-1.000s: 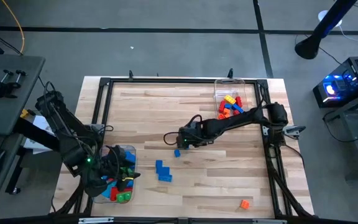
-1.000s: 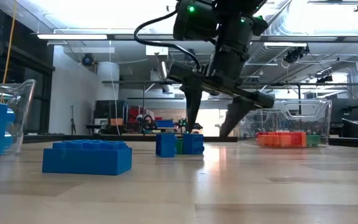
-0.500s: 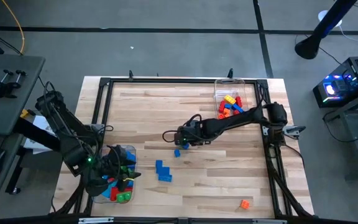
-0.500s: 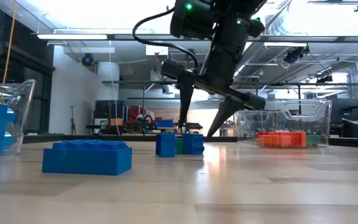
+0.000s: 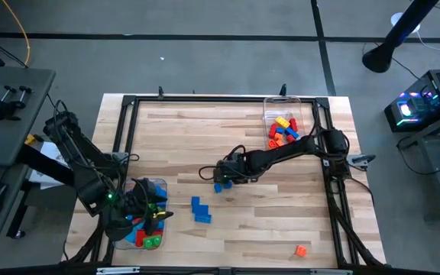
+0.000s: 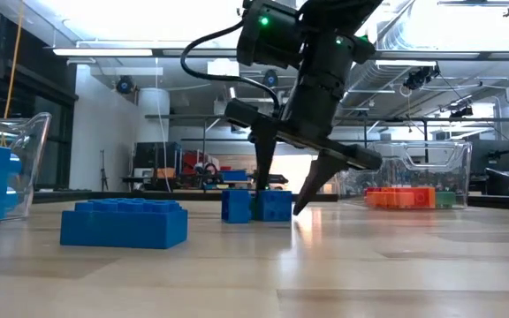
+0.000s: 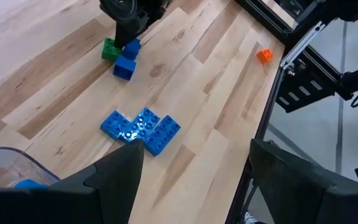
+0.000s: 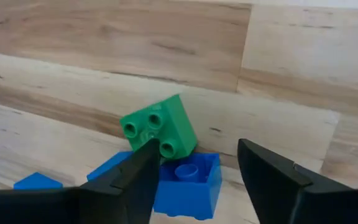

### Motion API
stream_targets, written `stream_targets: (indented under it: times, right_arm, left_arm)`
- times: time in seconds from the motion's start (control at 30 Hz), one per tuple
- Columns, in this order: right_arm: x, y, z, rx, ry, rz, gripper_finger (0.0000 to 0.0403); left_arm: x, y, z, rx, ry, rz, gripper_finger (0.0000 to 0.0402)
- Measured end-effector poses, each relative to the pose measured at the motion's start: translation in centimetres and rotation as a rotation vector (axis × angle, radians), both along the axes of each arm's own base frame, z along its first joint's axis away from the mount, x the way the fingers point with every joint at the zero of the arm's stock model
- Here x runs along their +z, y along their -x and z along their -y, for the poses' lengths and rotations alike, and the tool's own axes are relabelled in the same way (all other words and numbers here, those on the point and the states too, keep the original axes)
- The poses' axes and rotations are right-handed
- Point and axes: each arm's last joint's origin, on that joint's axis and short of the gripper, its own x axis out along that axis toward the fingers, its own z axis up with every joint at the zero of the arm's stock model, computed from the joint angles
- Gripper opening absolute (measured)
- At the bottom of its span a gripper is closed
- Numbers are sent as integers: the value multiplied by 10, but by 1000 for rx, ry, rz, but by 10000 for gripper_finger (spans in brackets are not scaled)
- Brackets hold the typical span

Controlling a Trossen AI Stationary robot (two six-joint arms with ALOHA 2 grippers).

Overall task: Sort blocks by size
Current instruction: Put the small green game piece into the top transparent bin

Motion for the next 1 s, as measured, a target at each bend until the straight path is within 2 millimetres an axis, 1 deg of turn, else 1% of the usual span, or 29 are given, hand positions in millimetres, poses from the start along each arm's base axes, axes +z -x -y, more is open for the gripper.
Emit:
stream_targets:
  times: [0.33,0.53,0.7,0.8,0.9,1.0]
  right_arm:
    - [-1,3,-3,73,5,-31,144]
    - [4,12,7,117,38,-105,102]
    - [16,31,23,130,110,-241,78]
    - [25,44,32,161,133,-329,71]
    - [41,49,35,246,173,-312,69]
    - [57,54,35,298,203,-269,70]
  left_arm:
    - [0,0,0,-18,-23,-3,280]
    - [0,0,0,-19,-24,-3,280]
    - [0,0,0,-17,-25,-1,280]
    - [-4,0,-1,-10,-33,-5,280]
    - [-9,1,-1,0,-21,-17,280]
    - [-10,1,-1,10,-9,-20,280]
